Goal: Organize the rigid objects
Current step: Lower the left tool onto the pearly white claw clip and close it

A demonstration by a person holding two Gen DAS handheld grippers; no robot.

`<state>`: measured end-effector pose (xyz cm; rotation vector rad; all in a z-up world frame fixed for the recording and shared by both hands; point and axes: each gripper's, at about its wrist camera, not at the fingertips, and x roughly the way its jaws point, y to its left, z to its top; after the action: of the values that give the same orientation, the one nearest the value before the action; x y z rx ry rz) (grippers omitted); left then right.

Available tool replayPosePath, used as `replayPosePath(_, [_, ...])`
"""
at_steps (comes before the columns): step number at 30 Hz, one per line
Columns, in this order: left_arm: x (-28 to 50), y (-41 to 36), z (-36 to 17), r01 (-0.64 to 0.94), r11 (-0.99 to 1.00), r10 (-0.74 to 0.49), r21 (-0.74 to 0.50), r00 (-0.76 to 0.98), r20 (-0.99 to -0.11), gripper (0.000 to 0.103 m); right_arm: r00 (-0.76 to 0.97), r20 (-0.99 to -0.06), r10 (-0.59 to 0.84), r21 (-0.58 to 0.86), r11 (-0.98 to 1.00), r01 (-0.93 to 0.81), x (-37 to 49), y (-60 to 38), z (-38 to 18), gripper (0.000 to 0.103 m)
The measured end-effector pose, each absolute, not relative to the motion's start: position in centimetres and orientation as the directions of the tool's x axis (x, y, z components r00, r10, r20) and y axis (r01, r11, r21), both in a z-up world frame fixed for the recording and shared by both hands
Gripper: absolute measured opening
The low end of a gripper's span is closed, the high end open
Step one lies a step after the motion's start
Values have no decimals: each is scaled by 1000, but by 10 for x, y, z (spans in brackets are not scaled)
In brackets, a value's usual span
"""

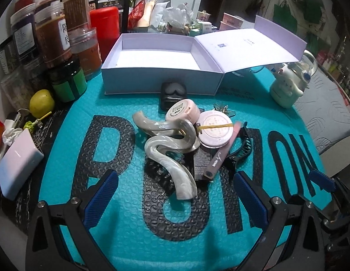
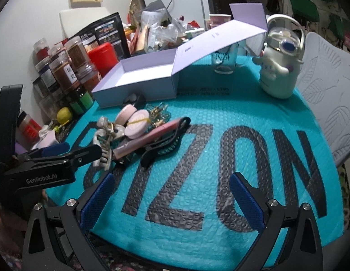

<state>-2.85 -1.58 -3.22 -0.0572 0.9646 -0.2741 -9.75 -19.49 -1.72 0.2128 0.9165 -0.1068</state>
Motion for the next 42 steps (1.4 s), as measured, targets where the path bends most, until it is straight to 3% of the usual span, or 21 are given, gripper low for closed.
replayPosePath(21, [37,-11,-68,156,952,-303,-262,385,-872,103,503,-864,17,118,978,170,-33,-202,-54,103])
replayPosePath(23, [41,-9,-71,159,940,-339,-300,373,-864,98,500,-866,11,111,979,172,-27,-201,-54,99])
replayPosePath(28, [43,-11,-69,203,925,-376,-321,376,-847,63,484,-875,13,117,976,185,-11,-202,-57,92])
replayPosePath(33, [44,-5,-69,217,906,-420,-362,379,-825,59,453,-890,46,146,971,188,-2,-201,-70,84])
replayPosePath(36, [41,1,-69,224,919,-390,-325,389,-835,49,464,-884,54,153,972,176,-4,-198,-71,78])
replayPosePath(42, [35,21,-69,195,920,-391,-340,395,-831,49,478,-872,105,205,965,161,-11,-195,-69,60])
